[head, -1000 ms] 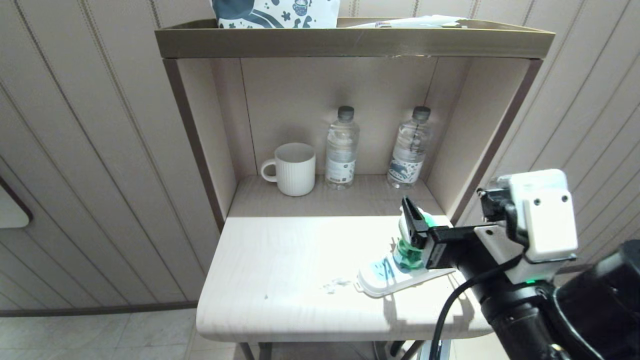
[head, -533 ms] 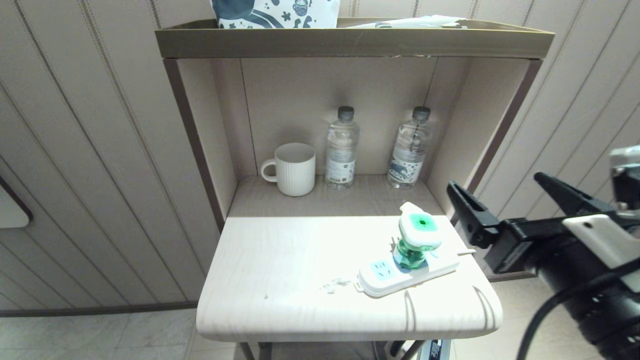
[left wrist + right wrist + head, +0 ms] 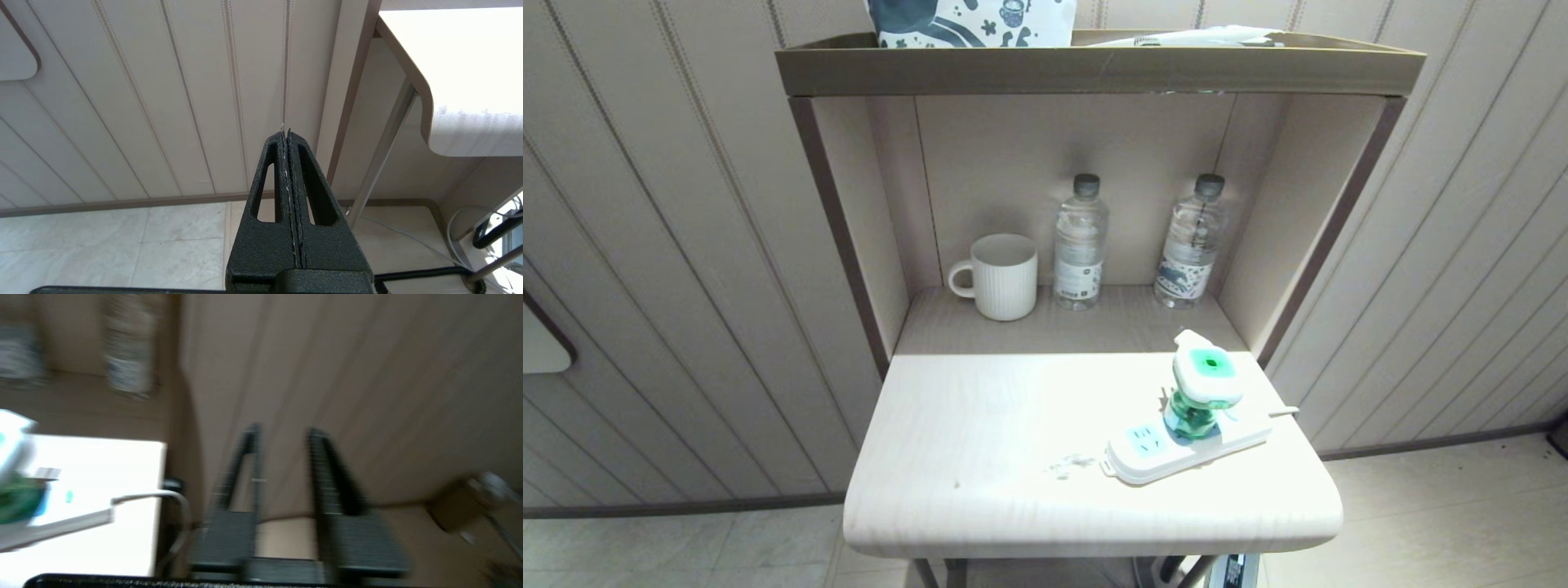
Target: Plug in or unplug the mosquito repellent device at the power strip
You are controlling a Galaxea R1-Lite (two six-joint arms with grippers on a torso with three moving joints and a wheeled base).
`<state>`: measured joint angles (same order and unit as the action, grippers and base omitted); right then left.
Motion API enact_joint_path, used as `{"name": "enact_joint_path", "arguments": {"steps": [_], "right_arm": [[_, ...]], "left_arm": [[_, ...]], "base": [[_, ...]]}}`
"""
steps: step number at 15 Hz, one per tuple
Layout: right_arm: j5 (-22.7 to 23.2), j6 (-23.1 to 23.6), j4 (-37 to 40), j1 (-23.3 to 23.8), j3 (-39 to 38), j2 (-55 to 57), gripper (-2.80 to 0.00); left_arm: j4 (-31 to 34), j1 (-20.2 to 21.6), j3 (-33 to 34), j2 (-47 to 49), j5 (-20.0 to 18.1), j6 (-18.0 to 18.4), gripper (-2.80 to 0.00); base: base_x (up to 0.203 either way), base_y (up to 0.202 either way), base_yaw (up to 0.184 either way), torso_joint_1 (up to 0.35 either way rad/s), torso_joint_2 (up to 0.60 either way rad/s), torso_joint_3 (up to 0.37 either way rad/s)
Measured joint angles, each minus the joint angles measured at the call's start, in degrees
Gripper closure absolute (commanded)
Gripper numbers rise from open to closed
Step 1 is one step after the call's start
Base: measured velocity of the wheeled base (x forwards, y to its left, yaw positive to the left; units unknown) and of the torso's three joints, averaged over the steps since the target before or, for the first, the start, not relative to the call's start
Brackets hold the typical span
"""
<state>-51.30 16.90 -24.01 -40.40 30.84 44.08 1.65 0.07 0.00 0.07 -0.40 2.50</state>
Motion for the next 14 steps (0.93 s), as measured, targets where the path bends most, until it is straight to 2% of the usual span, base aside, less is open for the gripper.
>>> {"name": "enact_joint_path", "arguments": {"steps": [3, 4, 8, 10, 12, 14], "right_arm": [[0.1, -0.2, 10.4, 16.3, -0.1, -7.6, 0.00], [0.1, -0.4, 11.8, 19.8, -1.2, -10.9, 0.00], [0.1, -2.1, 13.8, 28.8, -9.5, -21.7, 0.00], [0.6, -3.4, 15.5, 35.7, -11.0, -24.5, 0.00], [5.4, -4.3, 18.0, 39.1, -11.8, -28.0, 0.00], [14.1, -5.8, 20.9, 39.8, -12.4, -31.8, 0.00]], "left_arm": [[0.0, 0.0, 0.0, 0.0, 0.0, 0.0, 0.00], [0.0, 0.0, 0.0, 0.0, 0.0, -0.1, 0.00], [0.0, 0.0, 0.0, 0.0, 0.0, 0.0, 0.00], [0.0, 0.0, 0.0, 0.0, 0.0, 0.0, 0.00], [0.0, 0.0, 0.0, 0.0, 0.0, -0.1, 0.00], [0.0, 0.0, 0.0, 0.0, 0.0, 0.0, 0.00]], "base": [[0.000, 0.000, 0.000, 0.000, 0.00, 0.000], [0.000, 0.000, 0.000, 0.000, 0.00, 0.000], [0.000, 0.000, 0.000, 0.000, 0.00, 0.000], [0.000, 0.000, 0.000, 0.000, 0.00, 0.000], [0.000, 0.000, 0.000, 0.000, 0.00, 0.000], [0.000, 0.000, 0.000, 0.000, 0.00, 0.000]]}}
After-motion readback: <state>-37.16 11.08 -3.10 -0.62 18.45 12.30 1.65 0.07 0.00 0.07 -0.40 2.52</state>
